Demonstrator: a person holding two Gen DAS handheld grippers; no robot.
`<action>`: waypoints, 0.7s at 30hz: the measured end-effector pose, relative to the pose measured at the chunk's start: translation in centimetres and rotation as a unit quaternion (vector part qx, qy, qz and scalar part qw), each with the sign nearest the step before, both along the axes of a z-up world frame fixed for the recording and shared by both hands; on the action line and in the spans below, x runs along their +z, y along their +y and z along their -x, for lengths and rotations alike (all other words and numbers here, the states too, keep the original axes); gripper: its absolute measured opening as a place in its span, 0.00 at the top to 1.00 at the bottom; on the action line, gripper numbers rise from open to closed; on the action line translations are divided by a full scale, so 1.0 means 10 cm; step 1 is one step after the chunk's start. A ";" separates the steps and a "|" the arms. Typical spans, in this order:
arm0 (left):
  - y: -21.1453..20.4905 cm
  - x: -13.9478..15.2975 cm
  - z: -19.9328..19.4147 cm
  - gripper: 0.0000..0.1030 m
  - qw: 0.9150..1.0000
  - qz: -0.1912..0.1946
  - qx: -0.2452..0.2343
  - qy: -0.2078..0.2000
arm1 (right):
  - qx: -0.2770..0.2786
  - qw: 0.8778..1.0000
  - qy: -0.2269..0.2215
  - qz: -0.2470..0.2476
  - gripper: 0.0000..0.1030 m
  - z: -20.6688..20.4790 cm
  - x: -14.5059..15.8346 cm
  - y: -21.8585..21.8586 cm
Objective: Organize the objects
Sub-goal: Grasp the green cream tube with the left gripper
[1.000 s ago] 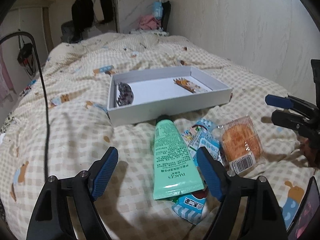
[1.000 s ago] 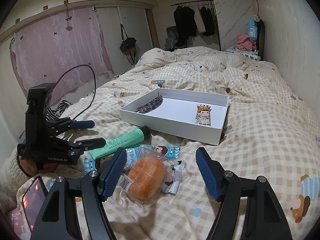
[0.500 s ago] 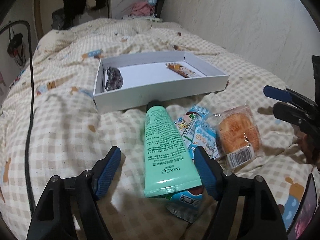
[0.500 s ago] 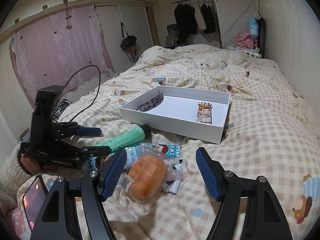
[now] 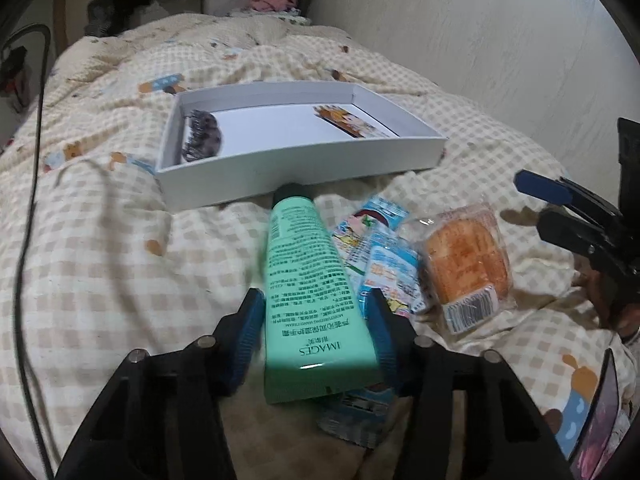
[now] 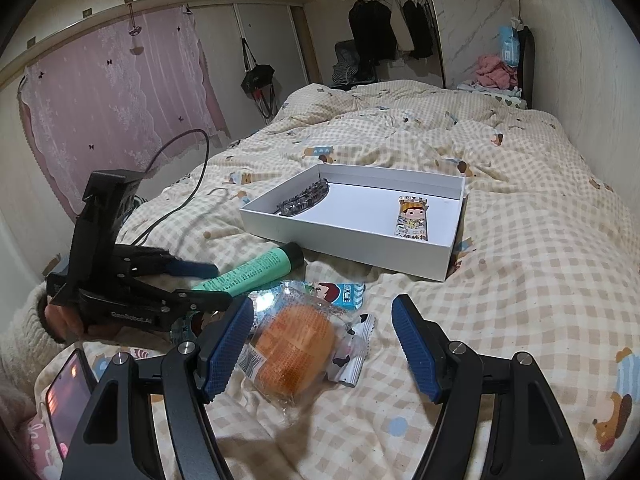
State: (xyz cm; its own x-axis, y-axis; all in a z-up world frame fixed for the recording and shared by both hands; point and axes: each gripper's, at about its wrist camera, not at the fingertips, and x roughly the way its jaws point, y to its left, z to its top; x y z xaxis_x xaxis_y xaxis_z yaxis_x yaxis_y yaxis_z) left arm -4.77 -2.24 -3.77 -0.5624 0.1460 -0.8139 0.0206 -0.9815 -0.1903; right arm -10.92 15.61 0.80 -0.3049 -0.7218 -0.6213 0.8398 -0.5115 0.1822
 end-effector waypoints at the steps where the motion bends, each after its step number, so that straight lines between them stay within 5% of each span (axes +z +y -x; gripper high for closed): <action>1: 0.00 0.00 -0.01 0.46 1.000 0.000 0.000 0.001 | 0.000 1.000 0.000 0.000 0.29 0.00 0.00 0.00; 8: -0.03 0.09 -0.10 0.47 1.000 -0.012 0.012 0.009 | 0.000 1.000 0.000 0.000 0.29 0.01 0.00 0.00; 12: -0.08 0.14 -0.15 0.50 0.996 -0.050 0.007 -0.077 | -0.001 1.000 -0.001 -0.001 0.29 0.01 0.00 0.00; 16: -0.14 0.24 -0.28 0.50 0.993 -0.081 0.002 -0.088 | -0.001 1.000 -0.001 -0.001 0.29 0.01 0.00 0.00; 21: -0.06 0.28 -0.25 0.49 0.992 -0.058 -0.011 -0.110 | 0.000 1.000 -0.002 -0.001 0.29 0.02 0.01 0.00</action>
